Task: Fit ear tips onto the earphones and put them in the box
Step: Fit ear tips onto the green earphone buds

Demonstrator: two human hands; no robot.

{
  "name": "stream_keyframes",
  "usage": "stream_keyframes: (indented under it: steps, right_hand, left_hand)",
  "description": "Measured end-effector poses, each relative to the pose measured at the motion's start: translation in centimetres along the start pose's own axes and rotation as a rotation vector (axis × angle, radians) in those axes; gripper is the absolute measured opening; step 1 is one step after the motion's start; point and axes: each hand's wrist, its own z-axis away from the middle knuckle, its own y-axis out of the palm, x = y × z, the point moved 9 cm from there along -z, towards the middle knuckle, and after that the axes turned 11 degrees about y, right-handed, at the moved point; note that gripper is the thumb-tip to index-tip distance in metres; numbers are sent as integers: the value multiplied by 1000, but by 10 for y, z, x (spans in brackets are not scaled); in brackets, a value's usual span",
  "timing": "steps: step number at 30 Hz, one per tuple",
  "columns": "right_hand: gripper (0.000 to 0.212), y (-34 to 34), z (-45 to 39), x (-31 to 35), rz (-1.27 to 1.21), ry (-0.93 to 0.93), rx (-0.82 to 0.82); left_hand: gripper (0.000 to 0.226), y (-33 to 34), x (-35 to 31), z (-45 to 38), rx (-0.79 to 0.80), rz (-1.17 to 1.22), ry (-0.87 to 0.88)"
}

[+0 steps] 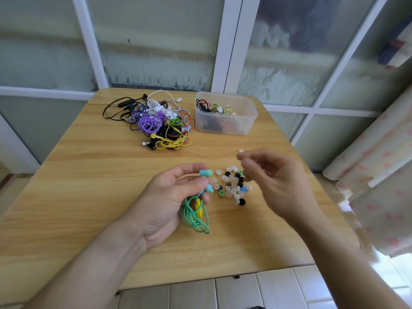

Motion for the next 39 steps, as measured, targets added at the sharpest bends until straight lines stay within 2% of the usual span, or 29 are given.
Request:
stream_keyframes:
  steps: [3, 6, 13, 20, 27, 32, 35, 39]
  right_hand:
    - [15, 36, 16, 4, -219, 31, 262]
    - [18, 52, 23, 4, -320, 27, 352]
    - [21, 54, 20, 2, -413, 46, 303]
    - [17, 56, 22, 4, -315, 21, 323]
    - [26, 59, 26, 1, -406, 122, 423]
    - [27, 57, 22, -4, -419, 195, 401]
    - [21, 55, 22, -3, -420, 190, 406]
    - [24, 55, 22, -2, -415, 183, 407]
  left_hand:
    - [40, 2, -5, -1, 4, 80, 7]
    - [39, 2, -11, -2, 11, 73, 63]
    - [43, -1, -10, -1, 25, -51, 139]
    - [40, -10, -12, -2, 57, -247, 152]
    - [36, -14, -18, -3, -56, -166, 213]
    - [39, -11, -14, -2, -36, -192, 200]
    - [38, -8, -12, -2, -25, -145, 185]
    - [38, -7, -11, -2, -22, -107, 177]
